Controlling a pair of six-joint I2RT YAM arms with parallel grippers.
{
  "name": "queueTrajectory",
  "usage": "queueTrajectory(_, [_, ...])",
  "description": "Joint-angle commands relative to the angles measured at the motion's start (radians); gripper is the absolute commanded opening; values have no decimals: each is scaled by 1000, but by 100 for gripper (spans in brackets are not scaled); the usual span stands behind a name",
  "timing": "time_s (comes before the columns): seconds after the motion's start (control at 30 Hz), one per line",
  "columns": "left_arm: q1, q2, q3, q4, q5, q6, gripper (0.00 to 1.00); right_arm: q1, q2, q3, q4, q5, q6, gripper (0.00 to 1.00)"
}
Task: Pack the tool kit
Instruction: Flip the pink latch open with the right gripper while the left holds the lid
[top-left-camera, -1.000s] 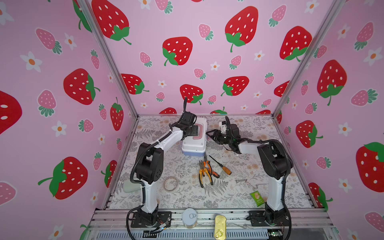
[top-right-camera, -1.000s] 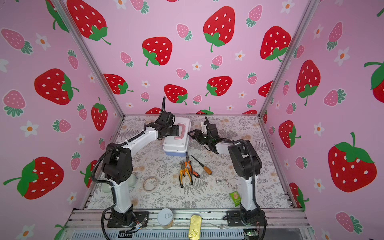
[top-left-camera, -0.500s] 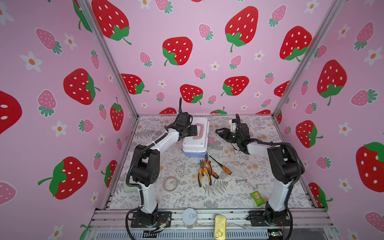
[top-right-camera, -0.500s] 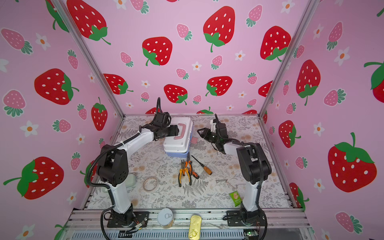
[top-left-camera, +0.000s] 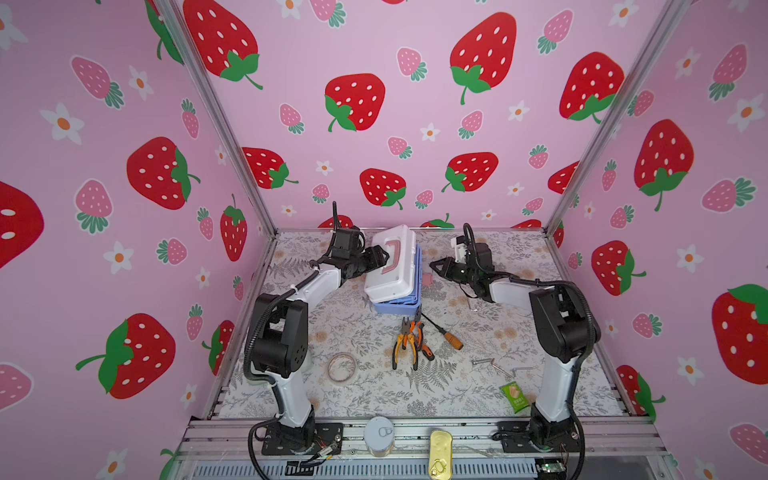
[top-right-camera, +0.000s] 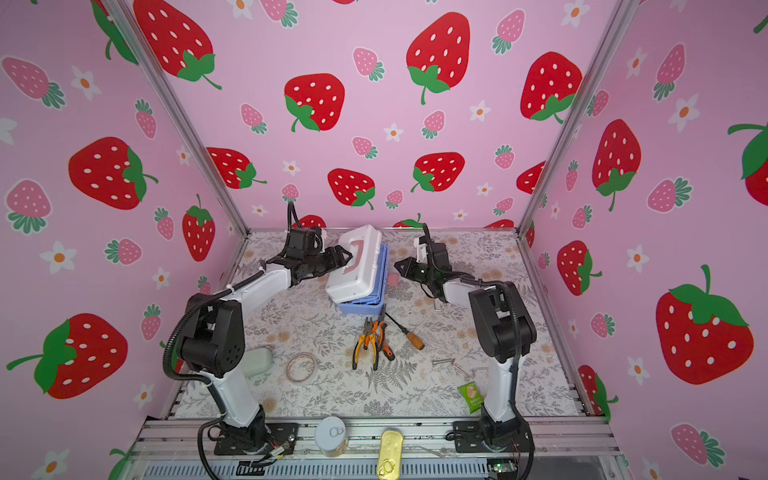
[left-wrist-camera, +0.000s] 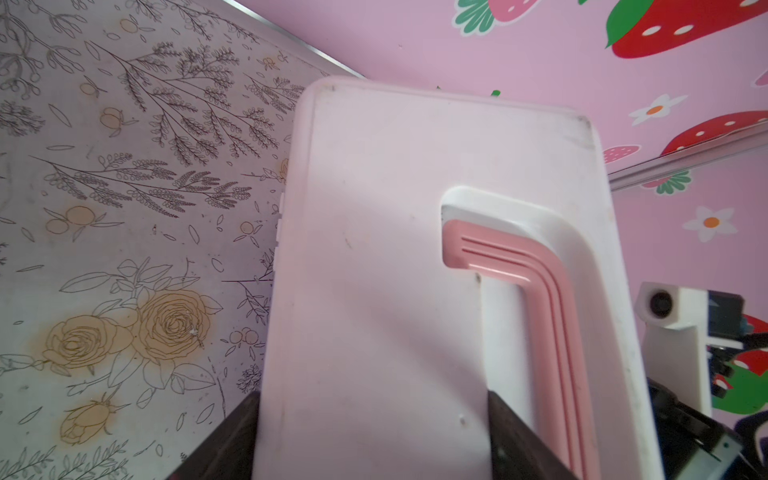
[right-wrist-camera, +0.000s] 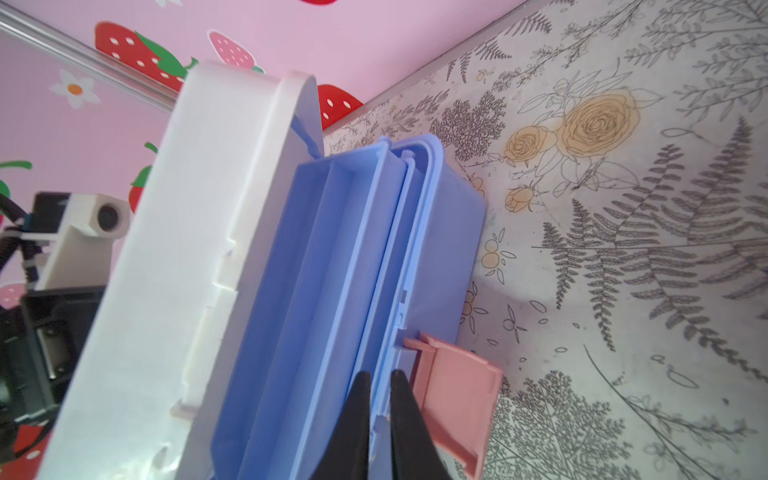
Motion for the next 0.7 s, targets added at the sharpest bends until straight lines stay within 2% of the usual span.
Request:
queueTrajectory(0.0, [-4, 9, -18, 32, 89, -48, 58, 25, 26, 35, -50, -11, -62, 13])
queueTrajectory(0.33, [46, -31, -96, 112, 151, -92, 57, 65, 13, 34, -107, 2, -144, 12])
queueTrajectory(0.5, [67, -59, -142, 153, 167, -114, 57, 86, 21, 41, -110, -8, -155, 12])
queueTrajectory(0.67, [72, -82, -162, 175, 178, -127, 57, 94, 12, 45, -129, 33, -151, 12])
